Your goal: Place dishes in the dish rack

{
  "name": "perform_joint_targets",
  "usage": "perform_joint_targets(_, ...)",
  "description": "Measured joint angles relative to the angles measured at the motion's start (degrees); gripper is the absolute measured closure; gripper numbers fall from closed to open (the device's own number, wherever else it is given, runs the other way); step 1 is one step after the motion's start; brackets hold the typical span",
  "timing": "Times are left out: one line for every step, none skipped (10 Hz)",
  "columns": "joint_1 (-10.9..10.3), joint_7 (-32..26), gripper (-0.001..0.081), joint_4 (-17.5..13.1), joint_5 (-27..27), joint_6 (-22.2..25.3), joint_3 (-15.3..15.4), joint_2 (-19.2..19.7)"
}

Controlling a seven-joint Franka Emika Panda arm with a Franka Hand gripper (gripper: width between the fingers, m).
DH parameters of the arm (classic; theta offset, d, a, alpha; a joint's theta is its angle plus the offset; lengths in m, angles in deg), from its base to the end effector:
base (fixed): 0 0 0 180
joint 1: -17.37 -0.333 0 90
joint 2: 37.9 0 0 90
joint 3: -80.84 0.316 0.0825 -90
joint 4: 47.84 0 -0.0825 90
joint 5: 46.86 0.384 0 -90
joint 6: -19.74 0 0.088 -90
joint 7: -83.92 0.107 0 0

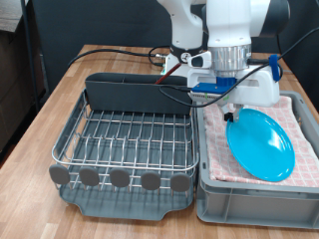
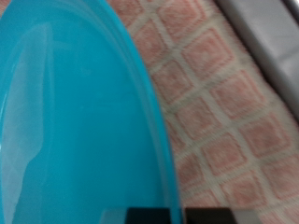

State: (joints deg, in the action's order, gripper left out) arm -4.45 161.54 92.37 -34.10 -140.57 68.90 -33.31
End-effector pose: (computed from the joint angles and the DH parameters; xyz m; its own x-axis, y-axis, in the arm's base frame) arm 0.5031 0.0768 0.2960 0.1979 -0.9788 -0.0533 -0.9447 -0.1759 -0.2769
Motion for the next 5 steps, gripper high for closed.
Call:
perform_joint_targets(0.0, 1.6, 0.0782, 0.3, -3.0, 2.3, -0.5, -1.5)
perform_joint_targets(0.1, 2.5, 0.0782, 0.4, -5.0, 4.4, -0.9, -2.9)
perform_joint_targets(0.3, 3.1, 0.0783, 0.5, -6.7, 6.1, -1.0, -4.0)
perform_joint_targets(0.5, 3.9, 0.0783, 0.6, -8.6, 7.6, -1.2, -5.2)
perform_joint_targets(0.6, 5.2, 0.0783, 0.6, -11.1, 9.2, -1.4, -6.3)
